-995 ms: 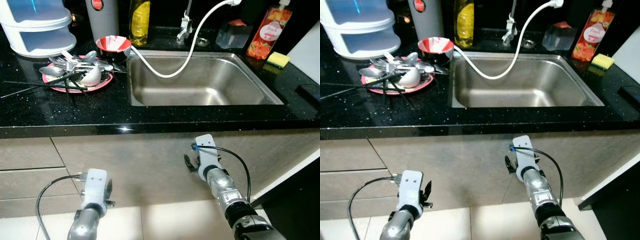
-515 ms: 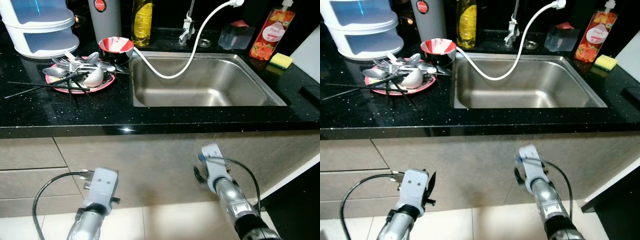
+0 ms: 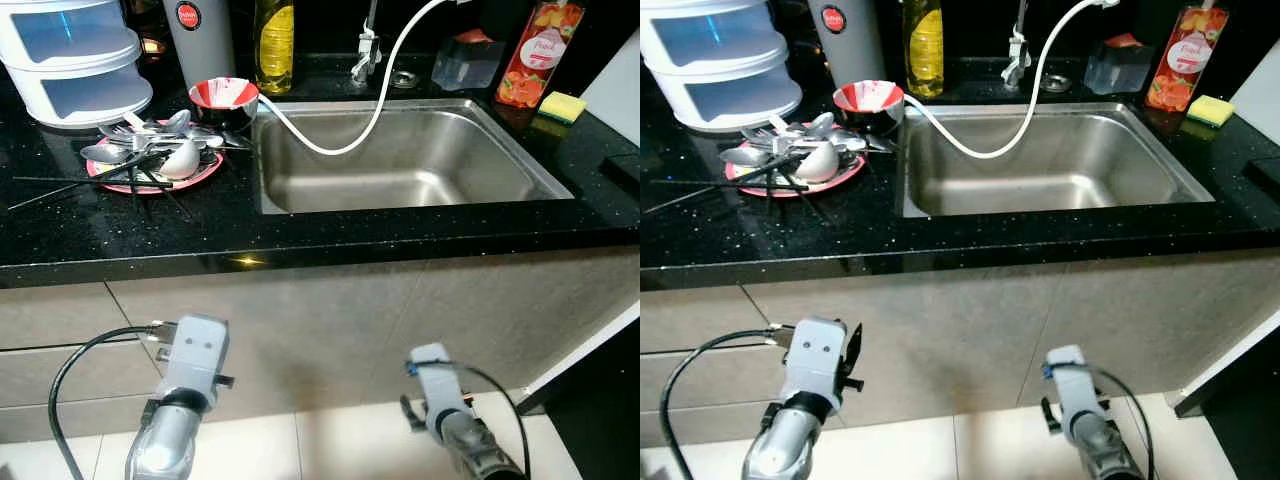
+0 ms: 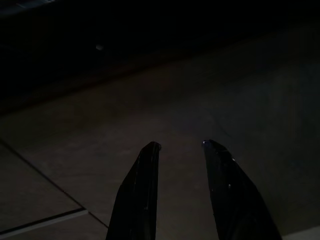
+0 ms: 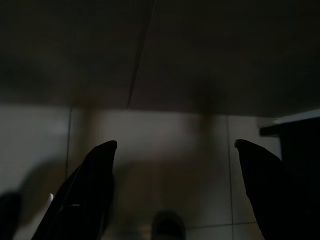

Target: Kitchen organization

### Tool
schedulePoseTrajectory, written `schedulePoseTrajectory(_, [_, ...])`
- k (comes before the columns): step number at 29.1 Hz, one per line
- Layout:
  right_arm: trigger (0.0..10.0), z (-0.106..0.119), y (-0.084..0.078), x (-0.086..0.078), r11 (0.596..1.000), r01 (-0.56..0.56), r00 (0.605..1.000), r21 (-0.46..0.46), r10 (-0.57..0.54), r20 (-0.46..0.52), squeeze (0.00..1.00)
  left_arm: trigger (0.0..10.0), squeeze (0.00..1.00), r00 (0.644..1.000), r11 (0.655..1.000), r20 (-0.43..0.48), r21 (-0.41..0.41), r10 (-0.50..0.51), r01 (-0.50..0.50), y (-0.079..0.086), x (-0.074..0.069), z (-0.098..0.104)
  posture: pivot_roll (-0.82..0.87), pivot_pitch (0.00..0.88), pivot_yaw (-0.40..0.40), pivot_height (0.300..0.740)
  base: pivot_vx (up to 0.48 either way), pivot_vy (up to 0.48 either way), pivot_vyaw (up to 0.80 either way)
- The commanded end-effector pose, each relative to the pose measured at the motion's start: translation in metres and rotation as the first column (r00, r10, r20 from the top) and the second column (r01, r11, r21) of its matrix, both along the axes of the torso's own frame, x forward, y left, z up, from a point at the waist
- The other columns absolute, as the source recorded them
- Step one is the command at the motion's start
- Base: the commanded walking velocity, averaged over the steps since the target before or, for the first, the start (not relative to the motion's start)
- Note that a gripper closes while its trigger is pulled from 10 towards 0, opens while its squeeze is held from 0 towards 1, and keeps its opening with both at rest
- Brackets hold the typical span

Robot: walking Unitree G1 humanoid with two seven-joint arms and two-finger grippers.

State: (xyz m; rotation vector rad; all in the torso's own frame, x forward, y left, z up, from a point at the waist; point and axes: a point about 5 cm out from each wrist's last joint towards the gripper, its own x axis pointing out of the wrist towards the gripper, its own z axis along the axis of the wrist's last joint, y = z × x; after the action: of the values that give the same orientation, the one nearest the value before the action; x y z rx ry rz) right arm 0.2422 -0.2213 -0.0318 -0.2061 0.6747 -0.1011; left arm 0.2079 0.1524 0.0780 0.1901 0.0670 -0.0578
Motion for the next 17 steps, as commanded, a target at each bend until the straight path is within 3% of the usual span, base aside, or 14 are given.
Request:
schedulePoseTrajectory(1, [10.0, 0.008, -0.013, 0.005, 0.998, 0.071, 0.997, -0.003, -0.07, 0.042, 0.0, 10.0, 0.0, 1.0, 0.999, -0.004, -0.033, 0.023, -0.023, 0.002, 0.0, 0.003, 0.09, 0.0, -0.022, 0.74, 0.0, 0.0, 0.0])
schedulePoseTrajectory(4, [10.0, 0.031, -0.034, 0.013, 0.99, 0.136, 0.977, -0.041, -0.128, 0.169, 0.0, 10.0, 0.0, 0.999, 0.992, -0.002, -0.121, 0.045, -0.045, 0.003, 0.004, 0.013, 0.07, 0.0, -0.017, 0.74, 0.0, 0.0, 0.0])
schedulePoseTrajectory(7, [10.0, 0.042, -0.041, 0.012, 0.983, 0.176, 0.96, -0.043, -0.161, 0.23, 0.0, 10.0, 0.0, 0.999, 0.99, 0.003, -0.135, 0.033, -0.033, 0.001, 0.005, 0.018, 0.05, 0.0, -0.009, 0.74, 0.0, 0.0, 0.0])
schedulePoseTrajectory(9, [10.0, 0.049, -0.049, 0.005, 0.97, 0.24, 0.939, -0.036, -0.223, 0.263, 0.0, 10.0, 0.0, 1.0, 0.991, 0.021, -0.136, 0.011, -0.008, -0.002, 0.007, 0.026, 0.03, 0.0, 0.007, 0.74, 0.0, 0.0, 0.0])
schedulePoseTrajectory(12, [10.0, 0.049, -0.067, -0.016, 0.91, 0.414, 0.881, -0.008, -0.398, 0.255, 0.0, 10.0, 0.0, 0.997, 0.993, 0.059, -0.098, -0.053, 0.059, -0.006, 0.011, 0.04, 0.0, 0.0, 0.035, 0.74, 0.0, 0.0, 0.0])
schedulePoseTrajectory(13, [10.0, 0.049, -0.067, -0.016, 0.91, 0.414, 0.881, -0.008, -0.398, 0.255, 0.0, 10.0, 0.0, 0.997, 0.993, 0.059, -0.098, -0.053, 0.059, -0.006, 0.011, 0.04, 0.0, 0.0, 0.035, 0.74, 0.0, 0.0, 0.0])
schedulePoseTrajectory(14, [10.0, 0.048, -0.07, -0.021, 0.891, 0.453, 0.864, -0.007, -0.437, 0.25, 0.0, 10.0, 0.0, 0.995, 0.993, 0.069, -0.087, -0.074, 0.08, -0.007, 0.012, 0.043, -0.02, 0.0, 0.055, 0.74, 0.0, 0.0, 0.0])
schedulePoseTrajectory(17, [10.0, 0.052, -0.1, -0.045, 0.757, 0.653, 0.733, -0.02, -0.625, 0.268, 0.0, 10.0, 0.0, 0.981, 0.993, 0.167, -0.043, -0.102, 0.111, -0.007, 0.028, 0.07, -0.04, 0.0, 0.086, 0.74, 0.0, 0.0, 0.0])
